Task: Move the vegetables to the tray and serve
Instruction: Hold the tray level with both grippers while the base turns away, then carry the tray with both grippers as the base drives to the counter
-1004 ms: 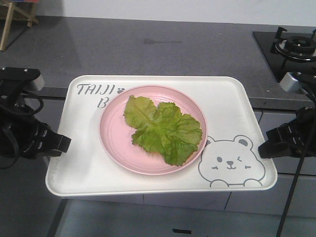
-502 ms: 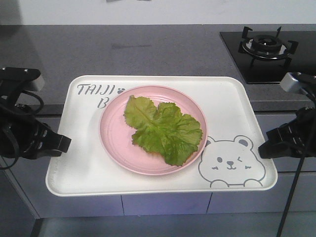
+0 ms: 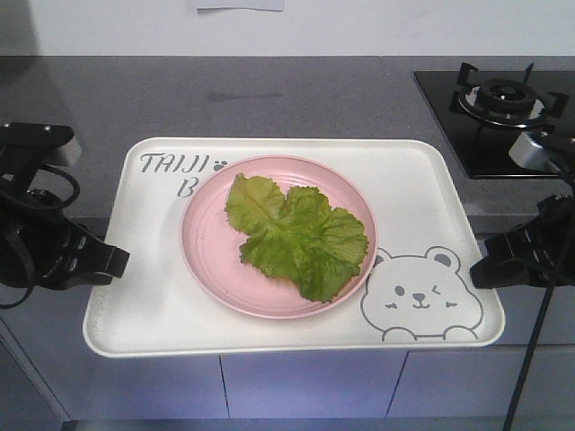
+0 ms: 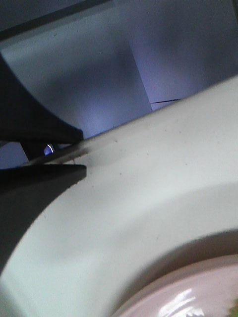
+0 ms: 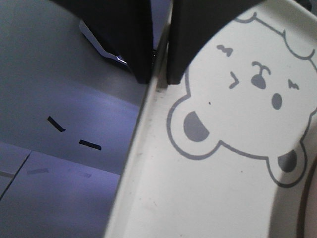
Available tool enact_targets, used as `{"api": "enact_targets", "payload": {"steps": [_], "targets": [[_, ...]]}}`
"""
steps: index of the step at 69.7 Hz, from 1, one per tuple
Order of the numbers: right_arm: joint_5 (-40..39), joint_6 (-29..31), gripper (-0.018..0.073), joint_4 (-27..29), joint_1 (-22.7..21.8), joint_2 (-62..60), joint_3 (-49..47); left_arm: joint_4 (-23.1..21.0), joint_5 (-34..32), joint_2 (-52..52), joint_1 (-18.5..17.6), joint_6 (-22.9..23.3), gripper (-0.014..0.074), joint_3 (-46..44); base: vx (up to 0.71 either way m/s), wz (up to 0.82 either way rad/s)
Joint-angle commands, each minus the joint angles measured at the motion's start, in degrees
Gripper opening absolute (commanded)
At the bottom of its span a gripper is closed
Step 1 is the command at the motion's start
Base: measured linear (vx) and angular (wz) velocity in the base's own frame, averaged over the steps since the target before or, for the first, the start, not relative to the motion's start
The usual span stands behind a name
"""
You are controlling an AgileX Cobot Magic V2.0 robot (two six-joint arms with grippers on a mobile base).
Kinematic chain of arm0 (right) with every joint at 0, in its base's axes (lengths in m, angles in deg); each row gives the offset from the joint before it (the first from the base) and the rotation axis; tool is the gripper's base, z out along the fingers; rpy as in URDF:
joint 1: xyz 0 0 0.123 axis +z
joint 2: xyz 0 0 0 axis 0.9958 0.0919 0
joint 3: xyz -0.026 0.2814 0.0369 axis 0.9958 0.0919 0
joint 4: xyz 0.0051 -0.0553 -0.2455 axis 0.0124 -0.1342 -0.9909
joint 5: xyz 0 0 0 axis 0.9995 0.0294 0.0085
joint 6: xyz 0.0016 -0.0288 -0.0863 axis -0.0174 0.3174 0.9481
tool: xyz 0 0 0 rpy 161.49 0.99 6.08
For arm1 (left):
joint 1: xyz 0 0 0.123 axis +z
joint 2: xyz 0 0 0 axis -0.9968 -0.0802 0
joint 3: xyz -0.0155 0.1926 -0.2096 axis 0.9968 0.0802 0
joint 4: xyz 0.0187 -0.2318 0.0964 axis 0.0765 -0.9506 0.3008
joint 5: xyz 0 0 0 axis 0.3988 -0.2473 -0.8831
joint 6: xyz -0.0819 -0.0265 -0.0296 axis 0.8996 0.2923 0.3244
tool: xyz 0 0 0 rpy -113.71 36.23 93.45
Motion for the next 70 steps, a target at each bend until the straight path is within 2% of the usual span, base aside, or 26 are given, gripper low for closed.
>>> {"api": "enact_targets", "payload": {"steps": [1, 70], "targets": [[2.7, 2.9, -0.0003, 6.6, 0.9, -1.8, -1.5, -4.1, -3.2, 1.6, -0.8, -2.4, -0.0006, -1.7, 0.16, 0.09], [2.7, 2.9, -0.0003, 6.6, 0.9, -1.8, -1.5, -4.1, -3.2, 1.6, -0.8, -2.4, -0.0006, -1.7, 0.18, 0.1]]}}
